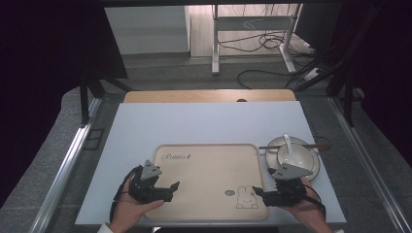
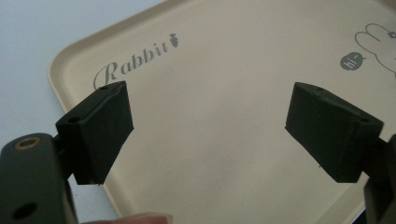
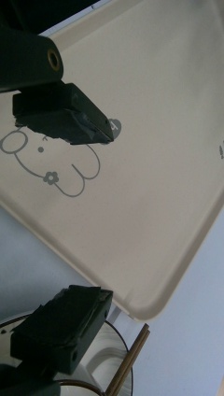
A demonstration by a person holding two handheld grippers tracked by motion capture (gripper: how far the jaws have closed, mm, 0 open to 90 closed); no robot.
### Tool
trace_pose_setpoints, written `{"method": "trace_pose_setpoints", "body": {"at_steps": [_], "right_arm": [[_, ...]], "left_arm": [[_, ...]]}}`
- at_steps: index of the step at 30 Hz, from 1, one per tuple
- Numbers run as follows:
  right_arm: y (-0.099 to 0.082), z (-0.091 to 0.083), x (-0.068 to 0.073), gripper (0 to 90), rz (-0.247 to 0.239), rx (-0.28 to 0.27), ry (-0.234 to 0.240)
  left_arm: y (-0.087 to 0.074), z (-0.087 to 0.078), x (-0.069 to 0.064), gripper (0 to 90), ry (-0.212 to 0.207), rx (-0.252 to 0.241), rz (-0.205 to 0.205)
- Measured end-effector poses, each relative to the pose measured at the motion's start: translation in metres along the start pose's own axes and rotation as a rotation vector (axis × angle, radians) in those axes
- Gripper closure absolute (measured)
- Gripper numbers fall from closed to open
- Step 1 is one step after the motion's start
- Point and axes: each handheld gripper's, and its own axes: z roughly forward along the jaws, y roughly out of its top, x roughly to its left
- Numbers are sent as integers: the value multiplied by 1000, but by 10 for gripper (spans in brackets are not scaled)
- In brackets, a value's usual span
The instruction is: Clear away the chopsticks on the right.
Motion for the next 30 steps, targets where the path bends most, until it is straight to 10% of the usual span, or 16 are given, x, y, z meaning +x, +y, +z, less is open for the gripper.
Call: {"method": "trace_pose_setpoints", "body": {"at_steps": [30], "right_arm": [[22,-9,-3,252,-13,-1,23]], "left_arm": [[-2,-1,8,143,-9,5,-4]]}}
